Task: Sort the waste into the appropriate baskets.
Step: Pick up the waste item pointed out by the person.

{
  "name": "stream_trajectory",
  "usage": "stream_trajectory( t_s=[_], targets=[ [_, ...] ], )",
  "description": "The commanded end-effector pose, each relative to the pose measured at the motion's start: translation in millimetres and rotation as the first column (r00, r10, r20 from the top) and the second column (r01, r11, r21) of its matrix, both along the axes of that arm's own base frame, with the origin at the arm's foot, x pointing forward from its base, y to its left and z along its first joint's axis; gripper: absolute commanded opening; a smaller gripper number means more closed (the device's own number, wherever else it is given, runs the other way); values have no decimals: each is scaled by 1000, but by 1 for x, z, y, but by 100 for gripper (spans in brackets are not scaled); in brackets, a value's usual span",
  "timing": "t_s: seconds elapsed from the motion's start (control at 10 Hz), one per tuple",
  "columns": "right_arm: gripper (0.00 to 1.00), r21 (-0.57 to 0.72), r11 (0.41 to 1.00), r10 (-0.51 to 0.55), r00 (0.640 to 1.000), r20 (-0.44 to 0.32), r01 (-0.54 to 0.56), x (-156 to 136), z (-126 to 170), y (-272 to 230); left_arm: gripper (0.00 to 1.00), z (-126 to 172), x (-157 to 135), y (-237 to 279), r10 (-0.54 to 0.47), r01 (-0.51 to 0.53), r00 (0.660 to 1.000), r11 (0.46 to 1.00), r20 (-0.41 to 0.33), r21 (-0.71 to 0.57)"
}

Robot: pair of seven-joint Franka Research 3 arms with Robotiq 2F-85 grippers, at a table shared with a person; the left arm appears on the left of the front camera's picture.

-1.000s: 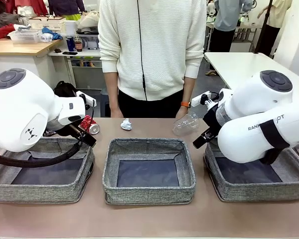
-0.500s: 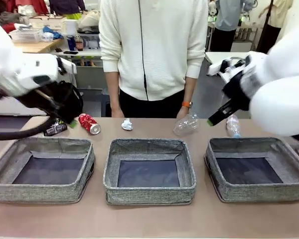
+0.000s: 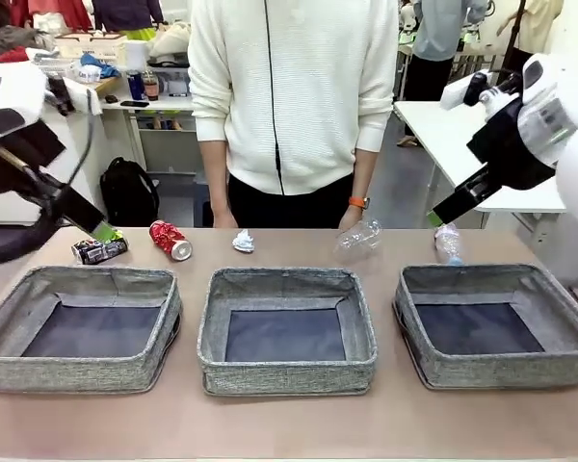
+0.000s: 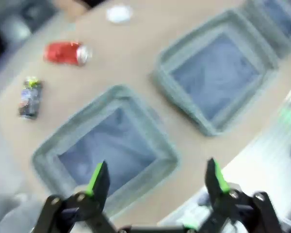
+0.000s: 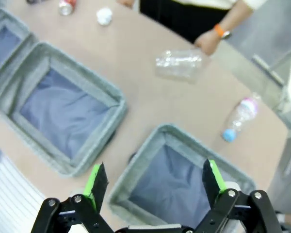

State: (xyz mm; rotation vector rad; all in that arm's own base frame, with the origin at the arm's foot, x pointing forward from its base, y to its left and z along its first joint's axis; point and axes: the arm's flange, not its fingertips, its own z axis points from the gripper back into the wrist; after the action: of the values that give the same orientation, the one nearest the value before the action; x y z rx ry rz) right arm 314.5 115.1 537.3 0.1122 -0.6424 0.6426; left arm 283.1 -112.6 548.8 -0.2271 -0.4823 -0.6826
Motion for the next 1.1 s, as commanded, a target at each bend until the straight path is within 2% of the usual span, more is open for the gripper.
stream_trajectory(
  t_s=[0.0, 0.1, 0.2, 0.3, 0.4, 0.5, 0.6, 0.7, 0.8, 0.9, 1.0],
  targets=[
    [100, 320, 947, 66, 979, -193, -1, -29, 2, -49, 100, -1, 9, 37, -265, 151, 937, 894, -226, -422],
    [100, 573, 817, 128, 950, -286, 63, -39, 3, -71, 100, -3, 8, 65, -399, 152, 894, 697, -203, -700],
    [100, 716, 655, 151, 886, -438, 243, -42, 2, -94, 100, -13, 8, 89, -385, 50, 900, 555, -203, -831],
    [100, 774, 501, 194, 822, -536, 387, -36, -7, -119, 100, -28, 8, 111, -333, -41, 925, 395, -184, -918],
    [100, 807, 358, 185, 811, -554, 469, -29, -18, -138, 100, -41, 9, 125, -272, -104, 944, 294, -187, -950],
    [100, 808, 290, 196, 795, -574, 512, -24, -27, -147, 100, -51, 8, 136, -243, -149, 947, 254, -212, -956],
    [100, 812, 250, 189, 796, -574, 527, -20, -32, -152, 100, -56, 11, 141, -247, -159, 943, 253, -223, -954],
    [100, 812, 266, 122, 818, -563, 519, -18, -34, -149, 100, -58, 22, 143, -186, -265, 928, 280, -323, -923],
    [100, 801, 521, 223, 858, -462, 296, -27, -22, -160, 100, -60, 35, 126, -19, -388, 894, 466, -448, -795],
    [100, 801, 521, 223, 858, -462, 296, -27, -22, -160, 100, -44, 23, 167, -247, -115, 948, 318, -199, -941],
    [100, 801, 521, 223, 858, -462, 296, -27, -22, -160, 100, -44, 23, 167, -247, -115, 948, 318, -199, -941]
  ],
)
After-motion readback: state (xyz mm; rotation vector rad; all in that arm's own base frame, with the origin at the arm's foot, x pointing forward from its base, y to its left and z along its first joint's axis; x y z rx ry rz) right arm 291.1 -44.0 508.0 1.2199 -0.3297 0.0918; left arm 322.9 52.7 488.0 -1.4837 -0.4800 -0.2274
